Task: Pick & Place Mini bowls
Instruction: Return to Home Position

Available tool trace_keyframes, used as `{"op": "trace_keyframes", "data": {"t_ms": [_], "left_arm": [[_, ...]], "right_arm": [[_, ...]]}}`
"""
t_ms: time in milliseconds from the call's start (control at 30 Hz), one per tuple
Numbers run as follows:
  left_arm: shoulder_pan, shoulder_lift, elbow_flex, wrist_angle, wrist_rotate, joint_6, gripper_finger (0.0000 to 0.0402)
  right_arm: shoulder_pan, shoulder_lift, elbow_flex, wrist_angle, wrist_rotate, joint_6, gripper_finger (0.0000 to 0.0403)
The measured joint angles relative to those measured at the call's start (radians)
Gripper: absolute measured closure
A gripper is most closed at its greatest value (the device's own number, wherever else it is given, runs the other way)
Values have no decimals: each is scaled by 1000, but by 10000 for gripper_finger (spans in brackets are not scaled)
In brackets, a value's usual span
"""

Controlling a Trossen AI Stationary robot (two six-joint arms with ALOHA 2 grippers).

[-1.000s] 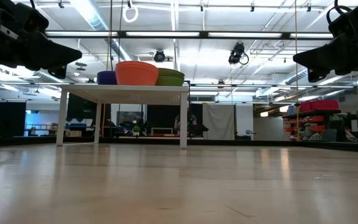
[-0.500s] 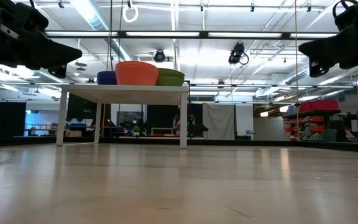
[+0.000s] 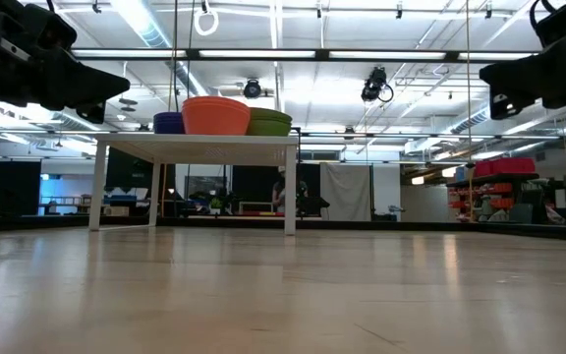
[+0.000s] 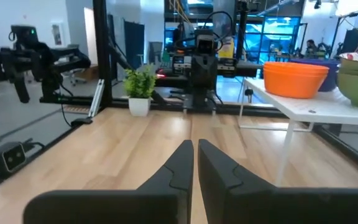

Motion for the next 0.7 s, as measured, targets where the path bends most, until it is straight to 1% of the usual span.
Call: {"op": "trace_keyframes", "data": {"t_ms": [167, 700], "left_arm": [[0, 0, 0, 0, 0, 0, 385], [0, 0, 0, 0, 0, 0, 385]], "right_arm": [[-7, 0, 0, 1, 0, 71, 376], [-7, 8, 0, 1, 0, 66, 376]]}}
